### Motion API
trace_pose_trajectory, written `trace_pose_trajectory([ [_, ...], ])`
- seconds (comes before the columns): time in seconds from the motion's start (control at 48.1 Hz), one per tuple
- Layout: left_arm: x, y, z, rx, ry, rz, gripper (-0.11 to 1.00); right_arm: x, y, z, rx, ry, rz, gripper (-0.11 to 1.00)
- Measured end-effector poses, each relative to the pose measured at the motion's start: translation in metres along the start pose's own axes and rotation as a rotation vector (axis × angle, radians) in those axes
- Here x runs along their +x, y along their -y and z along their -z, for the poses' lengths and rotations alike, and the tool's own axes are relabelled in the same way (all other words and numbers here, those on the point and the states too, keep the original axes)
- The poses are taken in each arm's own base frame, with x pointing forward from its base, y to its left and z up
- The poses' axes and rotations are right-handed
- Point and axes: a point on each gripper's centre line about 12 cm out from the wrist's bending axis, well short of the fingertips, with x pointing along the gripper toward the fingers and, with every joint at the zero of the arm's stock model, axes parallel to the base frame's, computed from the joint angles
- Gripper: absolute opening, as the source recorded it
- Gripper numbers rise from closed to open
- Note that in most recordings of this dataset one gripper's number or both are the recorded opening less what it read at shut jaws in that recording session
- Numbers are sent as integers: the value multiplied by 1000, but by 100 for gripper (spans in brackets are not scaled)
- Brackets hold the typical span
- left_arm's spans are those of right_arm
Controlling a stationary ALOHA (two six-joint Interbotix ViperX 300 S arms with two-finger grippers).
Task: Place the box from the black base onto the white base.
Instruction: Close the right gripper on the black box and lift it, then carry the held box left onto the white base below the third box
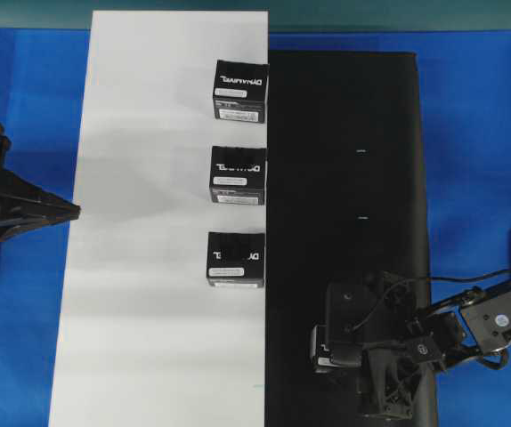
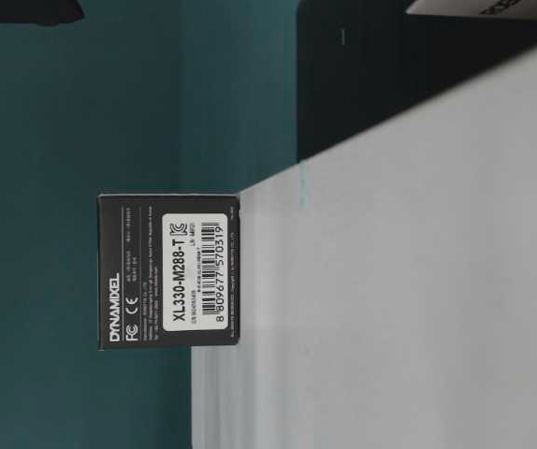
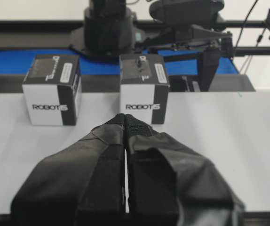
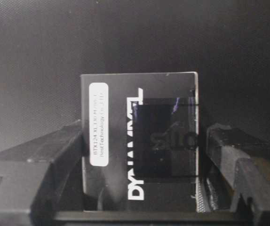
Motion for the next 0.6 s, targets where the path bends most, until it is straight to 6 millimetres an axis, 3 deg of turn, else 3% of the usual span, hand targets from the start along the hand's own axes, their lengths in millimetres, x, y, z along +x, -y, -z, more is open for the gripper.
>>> trace_pose_trajectory([
  [0.187, 0, 0, 0, 2, 0, 0, -3, -15, 0, -5, 3, 3, 13, 65],
  [0.603, 0, 0, 1, 0, -12, 0, -3, -76, -16, -60, 25, 62, 35, 64],
])
